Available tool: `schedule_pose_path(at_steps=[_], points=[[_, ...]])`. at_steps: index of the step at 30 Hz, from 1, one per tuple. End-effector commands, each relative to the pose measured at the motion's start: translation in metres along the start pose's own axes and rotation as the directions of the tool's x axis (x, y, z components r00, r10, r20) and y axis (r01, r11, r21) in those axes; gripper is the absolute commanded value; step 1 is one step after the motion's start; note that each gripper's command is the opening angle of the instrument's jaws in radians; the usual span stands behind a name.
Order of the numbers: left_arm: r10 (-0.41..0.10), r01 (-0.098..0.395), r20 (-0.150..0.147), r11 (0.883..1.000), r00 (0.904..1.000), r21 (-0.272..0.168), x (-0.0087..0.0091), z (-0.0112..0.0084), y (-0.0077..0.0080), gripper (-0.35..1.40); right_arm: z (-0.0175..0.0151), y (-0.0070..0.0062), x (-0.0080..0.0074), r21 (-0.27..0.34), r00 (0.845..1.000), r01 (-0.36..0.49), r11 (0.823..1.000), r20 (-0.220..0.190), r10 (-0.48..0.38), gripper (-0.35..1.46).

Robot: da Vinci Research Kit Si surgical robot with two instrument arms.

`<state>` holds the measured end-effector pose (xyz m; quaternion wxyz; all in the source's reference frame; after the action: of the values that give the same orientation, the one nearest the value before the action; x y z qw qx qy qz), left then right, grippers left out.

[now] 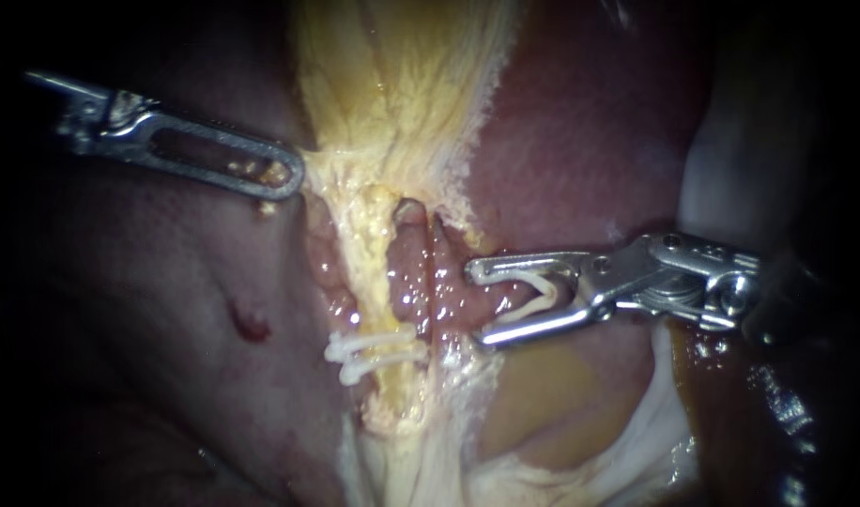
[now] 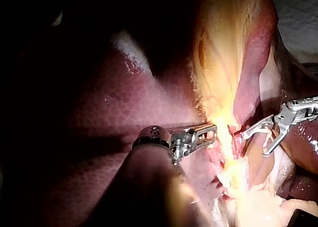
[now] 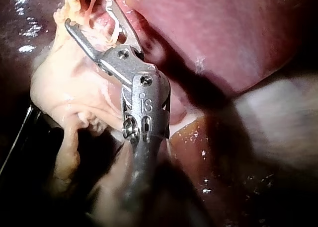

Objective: Clipping third clip left tube

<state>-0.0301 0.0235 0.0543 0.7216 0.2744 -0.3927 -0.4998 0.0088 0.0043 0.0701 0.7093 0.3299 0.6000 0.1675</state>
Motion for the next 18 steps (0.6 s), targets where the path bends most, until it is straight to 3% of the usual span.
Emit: schedule_pose_path(at_steps=[1, 18], points=[[0.0, 0.0, 0.0, 1.0, 1.0, 0.0, 0.0, 0.0, 0.0, -0.35, 0.0002, -0.0001, 0.0002, -0.007, 1.0, 0.009, 1.0, -0.002, -0.009, 0.49], [0.0, 0.0, 0.0, 1.0, 1.0, 0.0, 0.0, 0.0001, 0.0, -0.35, 0.0025, -0.0011, 0.001, -0.001, 1.0, 0.026, 1.0, -0.009, -0.026, 0.5]])
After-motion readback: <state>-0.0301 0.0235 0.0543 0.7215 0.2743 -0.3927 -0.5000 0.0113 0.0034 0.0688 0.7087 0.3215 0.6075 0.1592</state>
